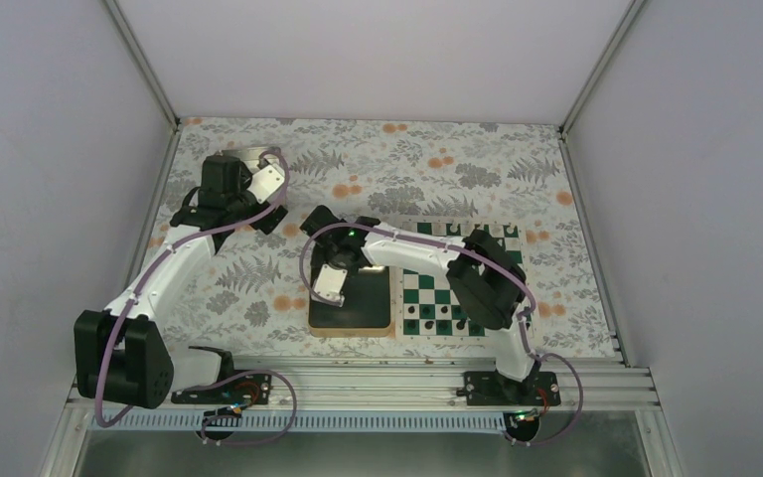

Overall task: Set up the chess pieces on the board
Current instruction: Pick up the chess piece from the storage box.

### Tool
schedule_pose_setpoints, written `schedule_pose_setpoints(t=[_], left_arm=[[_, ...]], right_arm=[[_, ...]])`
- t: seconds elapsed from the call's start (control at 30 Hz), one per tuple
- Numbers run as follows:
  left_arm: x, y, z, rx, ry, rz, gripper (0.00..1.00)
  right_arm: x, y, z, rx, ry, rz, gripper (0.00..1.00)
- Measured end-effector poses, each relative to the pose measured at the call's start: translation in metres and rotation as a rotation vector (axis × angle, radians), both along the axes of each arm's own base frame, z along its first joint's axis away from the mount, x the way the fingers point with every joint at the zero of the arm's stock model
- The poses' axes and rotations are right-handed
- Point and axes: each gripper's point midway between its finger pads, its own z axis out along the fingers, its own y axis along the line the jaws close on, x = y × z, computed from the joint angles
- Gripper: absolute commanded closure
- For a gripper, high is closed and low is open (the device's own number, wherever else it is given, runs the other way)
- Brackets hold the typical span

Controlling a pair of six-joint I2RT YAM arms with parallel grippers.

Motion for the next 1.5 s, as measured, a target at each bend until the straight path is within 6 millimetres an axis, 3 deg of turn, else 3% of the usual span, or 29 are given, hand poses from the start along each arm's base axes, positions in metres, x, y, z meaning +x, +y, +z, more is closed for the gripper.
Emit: schedule_pose_setpoints(t=[0.77, 1.2, 1.5], left_arm=[[0.0, -0.007, 0.004, -0.029, -0.01, -0.03, 0.0], [-0.001, -0.011, 0.004, -0.049, -0.005, -0.048, 0.0], [-0.002, -0.013, 0.004, -0.061, -0.002, -0.052, 0.0]], right_arm=[[0.003, 0.001, -0.018, -0.042, -0.05, -0.006, 0.64], [0.011, 0.002, -0.025, -0.05, -0.079, -0.026, 0.94], [0.011, 0.003, -0.015, -0.06, -0.053, -0.06, 0.96]])
